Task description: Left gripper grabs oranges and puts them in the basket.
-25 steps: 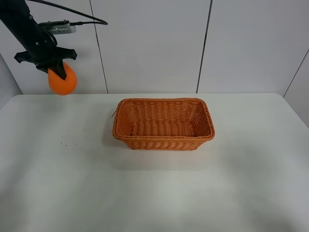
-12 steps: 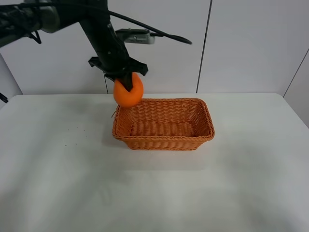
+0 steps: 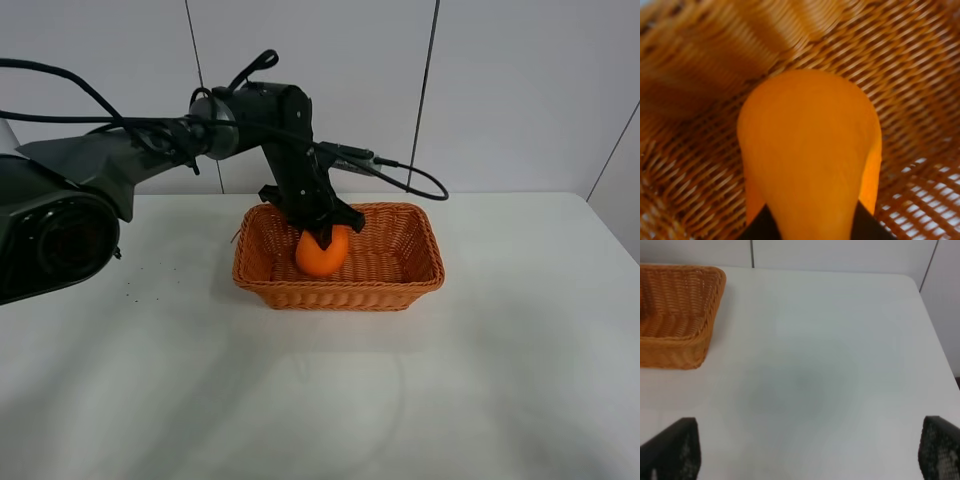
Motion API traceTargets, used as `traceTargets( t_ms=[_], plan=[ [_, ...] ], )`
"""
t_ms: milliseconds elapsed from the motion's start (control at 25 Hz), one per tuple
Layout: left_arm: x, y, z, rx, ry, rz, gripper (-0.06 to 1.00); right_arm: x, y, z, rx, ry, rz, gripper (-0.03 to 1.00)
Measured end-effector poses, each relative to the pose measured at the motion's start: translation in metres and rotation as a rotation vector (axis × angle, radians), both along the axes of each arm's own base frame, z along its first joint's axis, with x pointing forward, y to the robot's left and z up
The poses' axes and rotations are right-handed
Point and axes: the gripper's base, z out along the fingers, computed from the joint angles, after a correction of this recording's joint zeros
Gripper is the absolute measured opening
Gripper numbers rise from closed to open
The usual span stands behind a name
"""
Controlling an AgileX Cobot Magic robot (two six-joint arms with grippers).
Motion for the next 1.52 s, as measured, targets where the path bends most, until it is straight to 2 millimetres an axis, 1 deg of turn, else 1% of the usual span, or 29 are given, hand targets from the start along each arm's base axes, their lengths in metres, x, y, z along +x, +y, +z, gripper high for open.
traceTargets(
  t_ms=[80,120,160,280,320,400,480,560,600,680,760,800,880,920,960,1080,1160,1200,1280,1400,1520],
  plan=[
    [0.001,0.000,-0.010,0.012,0.015,0.000,0.24,0.000,0.000,0.000,0.000,0.000,0.000,0.69],
    [0.001,0.000,-0.011,0.016,0.017,-0.001,0.28,0.000,0.000,0.000,0.000,0.000,0.000,0.69],
    [0.001,0.000,-0.011,0.016,0.017,-0.001,0.36,0.000,0.000,0.000,0.000,0.000,0.000,0.69],
    [0.001,0.000,-0.010,0.015,0.019,0.003,0.68,0.000,0.000,0.000,0.000,0.000,0.000,0.69],
    [0.000,0.000,-0.011,0.020,0.029,0.008,0.76,0.000,0.000,0.000,0.000,0.000,0.000,0.69],
    [-0.002,0.002,-0.011,0.035,0.055,0.009,0.84,0.000,0.000,0.000,0.000,0.000,0.000,0.69],
    [-0.005,0.004,-0.007,0.048,0.076,0.007,0.87,0.000,0.000,0.000,0.000,0.000,0.000,0.69],
    [-0.009,0.006,0.005,0.052,0.081,0.001,0.88,0.000,0.000,0.000,0.000,0.000,0.000,0.69],
    [-0.010,0.007,0.015,0.048,0.071,-0.008,0.88,0.000,0.000,0.000,0.000,0.000,0.000,0.69],
    [-0.012,0.012,0.041,0.025,0.036,-0.006,0.88,0.000,0.000,0.000,0.000,0.000,0.000,0.69],
    [-0.015,0.020,0.070,-0.001,-0.003,0.003,0.88,0.000,0.000,0.000,0.000,0.000,0.000,0.69],
    [-0.015,0.026,0.083,-0.013,-0.024,0.013,0.89,0.000,0.000,0.000,0.000,0.000,0.000,0.69],
    [-0.014,0.039,0.101,-0.029,-0.053,0.037,0.89,0.000,0.000,0.000,0.000,0.000,0.000,0.69],
    [-0.012,0.045,0.107,-0.035,-0.065,0.049,0.89,0.000,0.000,0.000,0.000,0.000,0.000,0.69],
    [-0.010,0.052,0.110,-0.036,-0.071,0.063,0.89,0.000,0.000,0.000,0.000,0.000,0.000,0.69],
    [-0.001,0.069,0.110,-0.035,-0.072,0.102,0.89,0.000,0.000,0.000,0.000,0.000,0.000,0.69],
    [0.005,0.082,0.109,-0.033,-0.071,0.129,0.89,0.000,0.000,0.000,0.000,0.000,0.000,0.69],
    [0.009,0.092,0.109,-0.031,-0.073,0.145,0.89,0.000,0.000,0.000,0.000,0.000,0.000,0.69],
    [0.018,0.117,0.109,-0.027,-0.075,0.191,0.89,0.000,0.000,0.000,0.000,0.000,0.000,0.69],
    [0.033,0.168,0.110,-0.022,-0.078,0.299,0.89,0.000,0.000,0.000,0.000,0.000,0.000,0.69],
    [0.041,0.216,0.106,-0.010,-0.076,0.400,0.89,0.000,0.000,0.000,0.000,0.000,0.000,0.69]
  ],
)
